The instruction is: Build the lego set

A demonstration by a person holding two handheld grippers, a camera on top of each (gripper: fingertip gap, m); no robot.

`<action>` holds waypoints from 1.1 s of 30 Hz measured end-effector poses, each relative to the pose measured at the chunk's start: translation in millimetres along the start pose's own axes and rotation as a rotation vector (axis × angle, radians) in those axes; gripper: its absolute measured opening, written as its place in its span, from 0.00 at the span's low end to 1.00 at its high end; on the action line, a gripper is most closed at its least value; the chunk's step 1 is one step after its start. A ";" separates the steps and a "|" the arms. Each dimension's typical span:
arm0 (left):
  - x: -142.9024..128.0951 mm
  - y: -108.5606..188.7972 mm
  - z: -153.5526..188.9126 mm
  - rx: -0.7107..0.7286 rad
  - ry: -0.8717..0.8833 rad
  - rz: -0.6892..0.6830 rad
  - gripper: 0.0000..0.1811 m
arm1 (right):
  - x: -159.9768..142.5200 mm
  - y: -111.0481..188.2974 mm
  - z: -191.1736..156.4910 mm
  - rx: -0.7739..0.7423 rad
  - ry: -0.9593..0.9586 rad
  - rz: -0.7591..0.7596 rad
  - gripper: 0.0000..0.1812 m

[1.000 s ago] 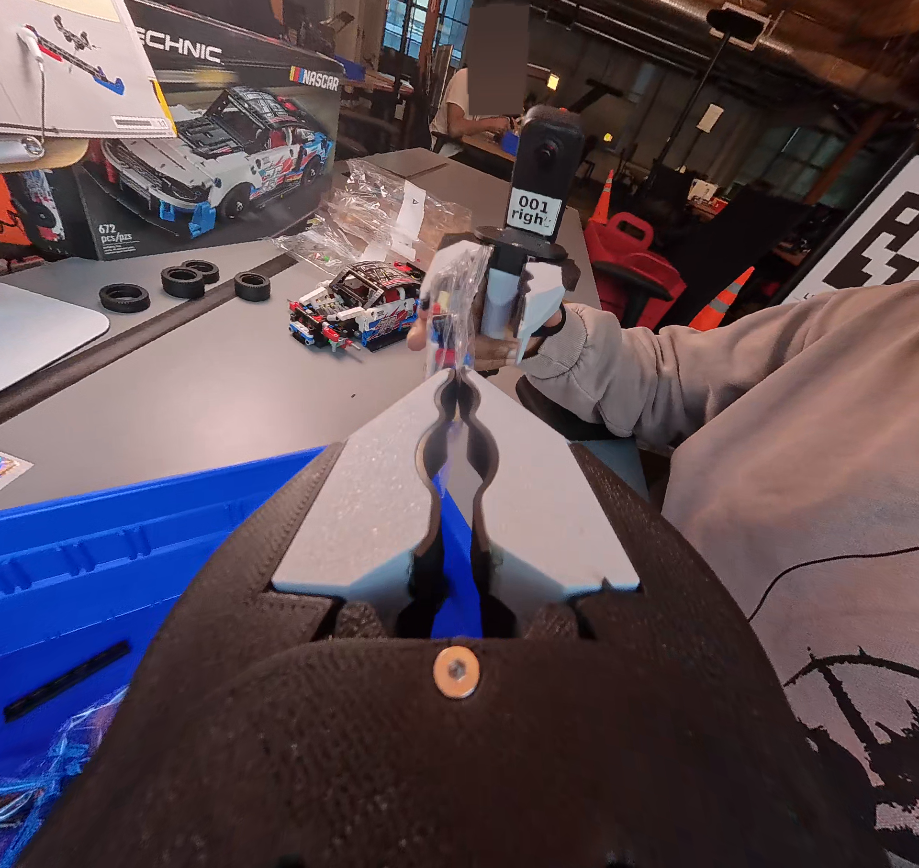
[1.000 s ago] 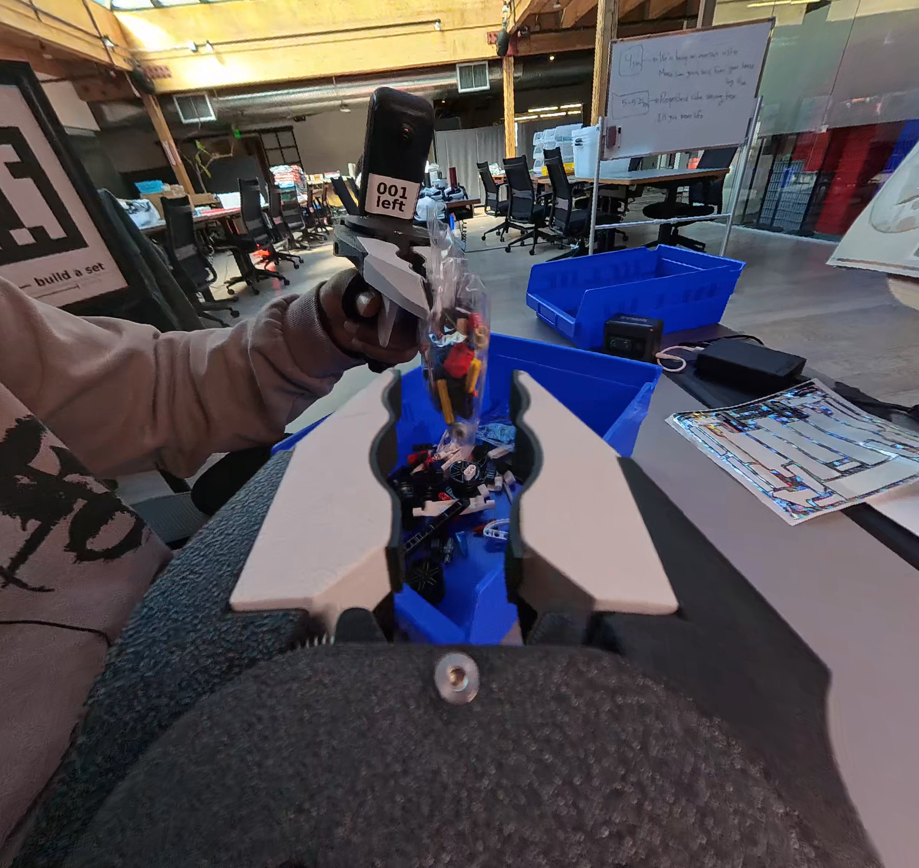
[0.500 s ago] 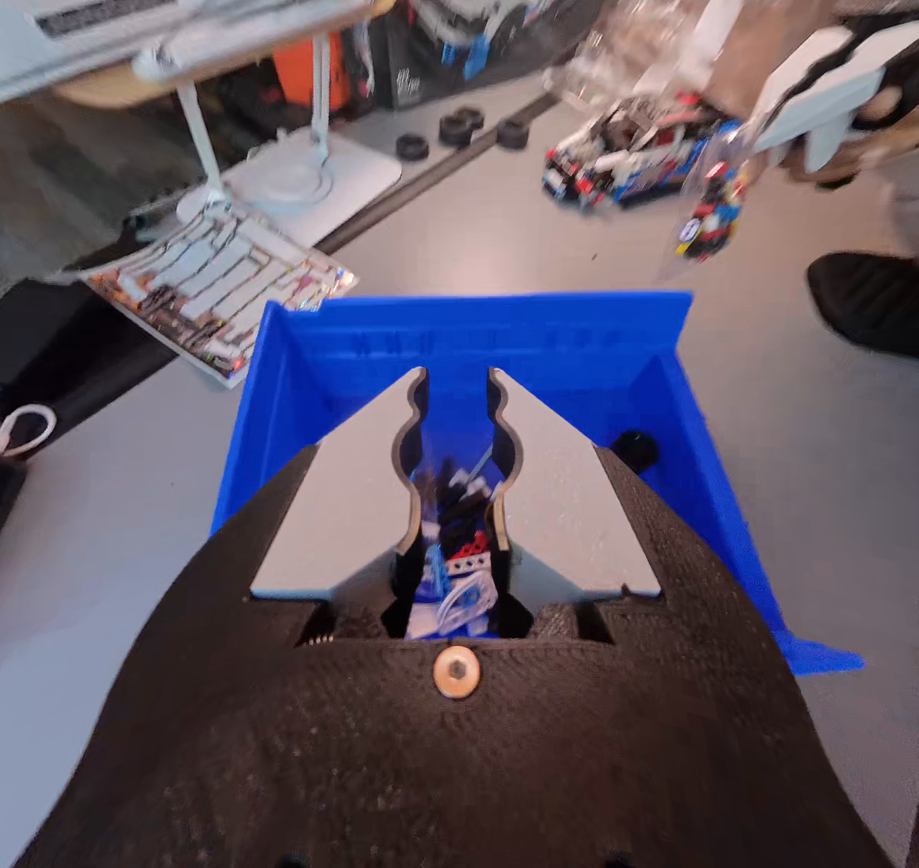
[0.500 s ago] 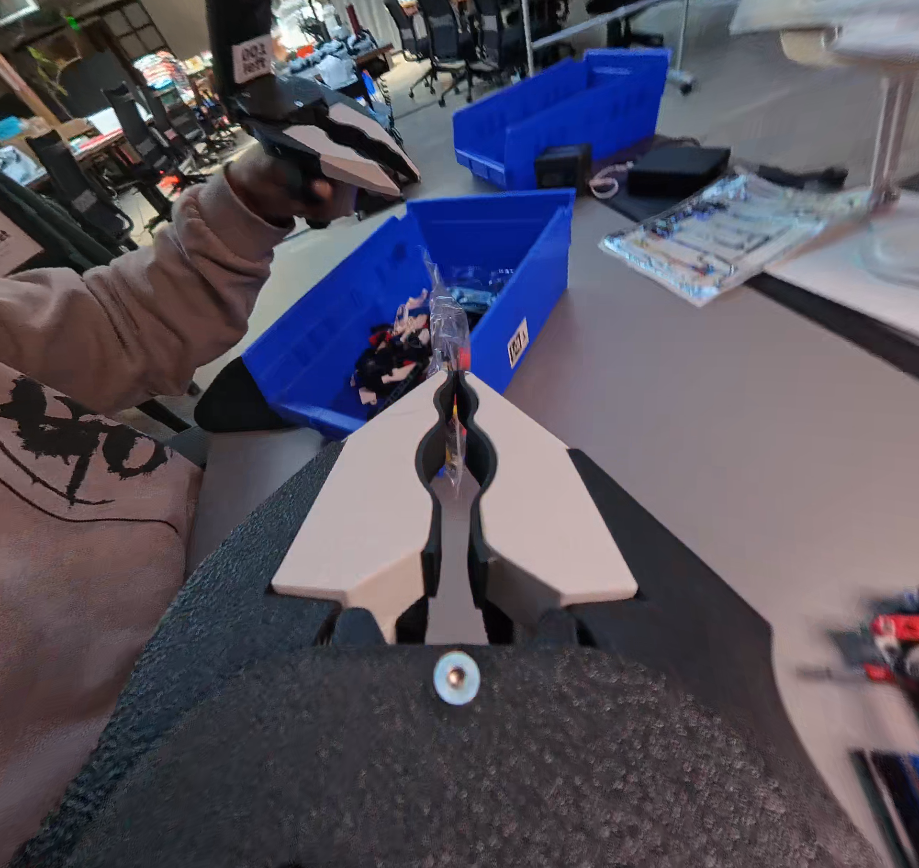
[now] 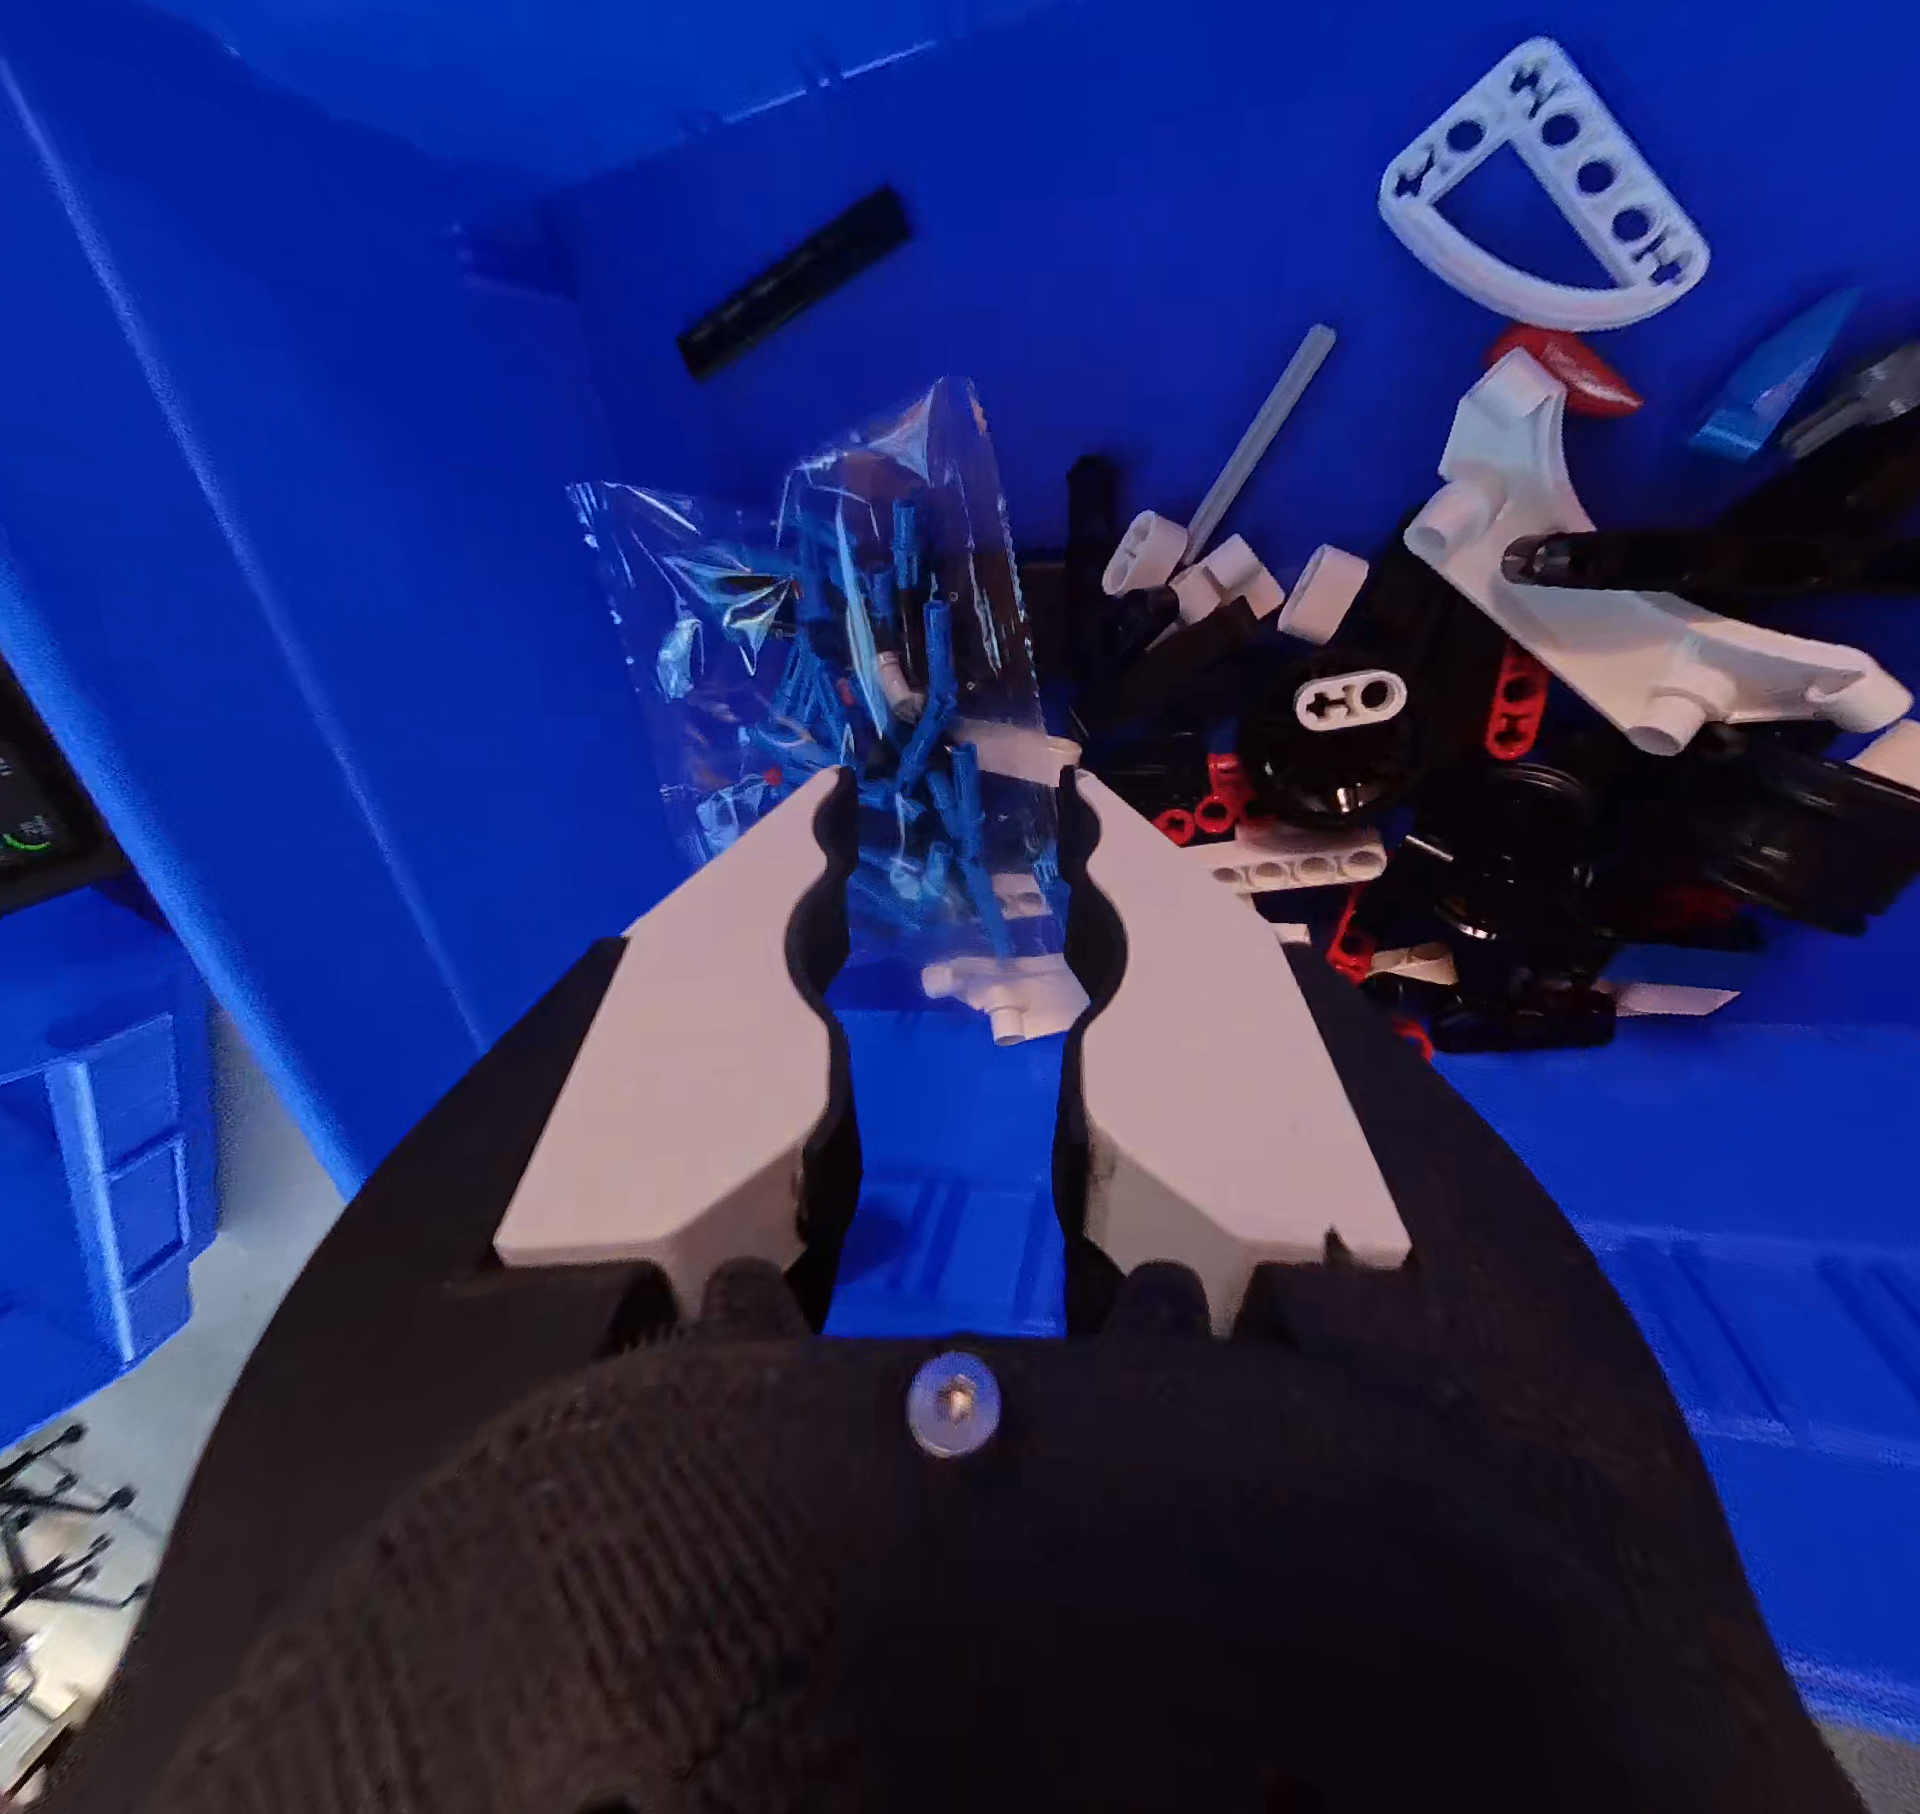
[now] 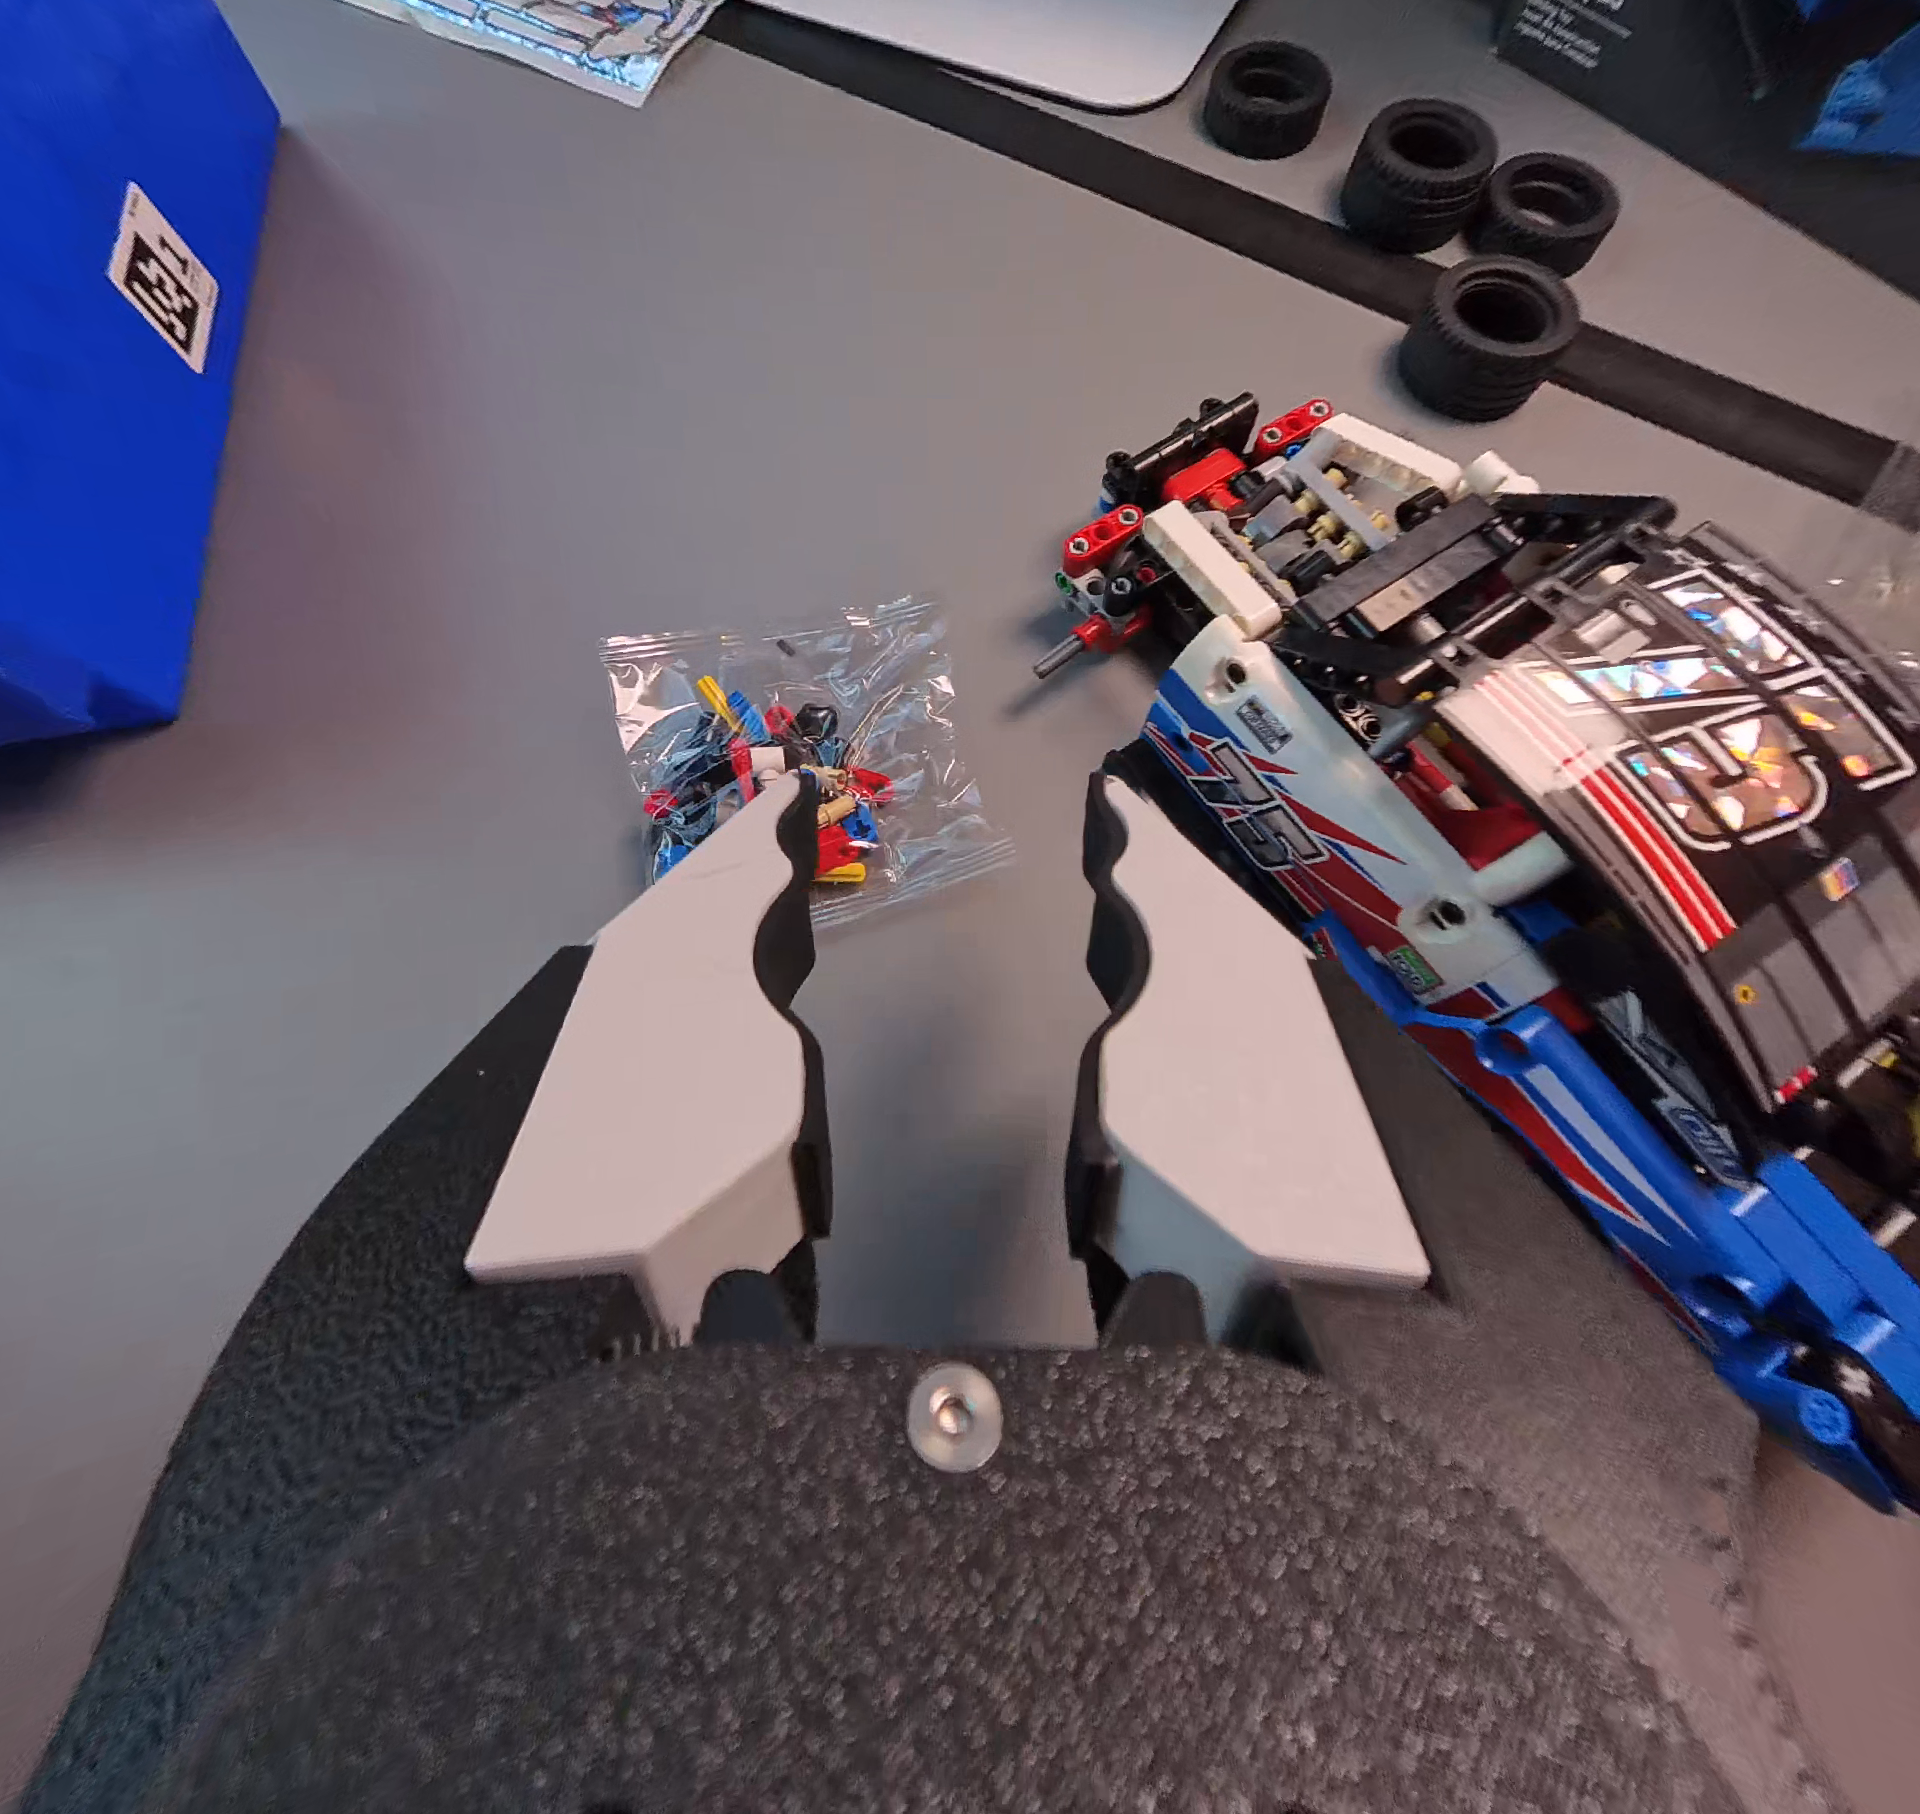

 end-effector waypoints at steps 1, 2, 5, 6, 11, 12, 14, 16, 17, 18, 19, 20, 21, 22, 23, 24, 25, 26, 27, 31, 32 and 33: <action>0.9 -1.5 0.9 0.008 -0.019 -0.027 0.19 | 1.7 1.4 -1.6 0.006 0.005 0.018 0.27; 1.9 -2.2 2.0 0.013 -0.042 -0.047 0.15 | 2.8 2.3 -3.6 0.019 0.005 0.033 0.27; 1.8 4.7 -0.9 0.075 -0.111 -0.087 0.01 | 2.9 3.1 -8.5 0.044 0.019 0.066 0.26; 1.9 12.4 -4.1 0.081 -0.100 -0.057 0.01 | 2.5 3.9 -9.9 0.048 0.029 0.075 0.26; -2.0 67.3 -28.3 0.053 0.020 0.209 0.00 | 8.4 11.9 -23.6 0.134 0.076 0.180 0.23; -1.6 79.2 -30.1 0.000 0.034 0.309 0.00 | 10.4 13.7 -29.3 0.166 0.091 0.209 0.22; 1.7 103.2 -29.0 -0.169 0.063 0.563 0.00 | 13.7 17.7 -43.9 0.239 0.128 0.266 0.21; 5.5 123.1 -23.2 -0.337 0.067 0.787 0.00 | 17.4 22.5 -64.2 0.343 0.170 0.324 0.20; 8.0 130.2 -18.3 -0.403 0.048 0.876 0.00 | 20.1 24.8 -76.1 0.400 0.188 0.351 0.20; 10.9 135.5 -12.5 -0.463 0.023 0.951 0.00 | 23.2 27.0 -88.8 0.459 0.209 0.374 0.20; 14.5 139.6 -6.1 -0.519 -0.004 1.020 0.00 | 26.6 29.0 -102.3 0.529 0.230 0.390 0.20; 18.7 143.1 0.7 -0.570 -0.037 1.089 0.00 | 30.6 30.5 -115.2 0.600 0.240 0.403 0.20; 23.4 146.2 7.8 -0.616 -0.069 1.156 0.00 | 35.1 31.1 -127.5 0.674 0.236 0.409 0.21; 28.6 148.6 14.9 -0.659 -0.097 1.215 0.00 | 39.8 30.7 -139.1 0.753 0.217 0.407 0.23; 34.2 149.9 21.8 -0.697 -0.123 1.258 0.00 | 45.1 29.3 -150.2 0.834 0.183 0.400 0.26; 39.9 150.6 28.2 -0.724 -0.145 1.294 0.00 | 50.4 26.3 -160.7 0.912 0.144 0.386 0.28; 44.9 151.0 33.7 -0.741 -0.168 1.327 0.00 | 55.4 22.2 -170.7 0.985 0.104 0.370 0.31; 48.7 151.4 37.9 -0.751 -0.188 1.356 0.00 | 60.0 16.4 -179.8 1.040 0.069 0.355 0.32; 51.0 151.6 40.3 -0.749 -0.199 1.378 0.00 | 63.5 10.1 -187.8 1.081 0.044 0.336 0.31; 42.4 150.6 31.7 -0.681 -0.123 1.419 0.01 | 69.8 1.9 -202.7 1.219 0.047 0.335 0.00; 36.6 149.2 26.0 -0.638 -0.074 1.415 0.03 | 71.6 4.9 -201.7 1.256 0.049 0.356 0.00; 30.5 147.2 20.5 -0.586 -0.027 1.407 0.06 | 73.4 10.5 -199.9 1.326 0.034 0.371 0.00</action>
Point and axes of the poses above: each gripper's, where its closed fingertips meet, y back along the fingers, x out of its top, z = x × y across the jaws, the point moved 9 cm from there along y, back along the fingers, and after that the axes turned 13 degrees about -y, right-handed, at the moved point
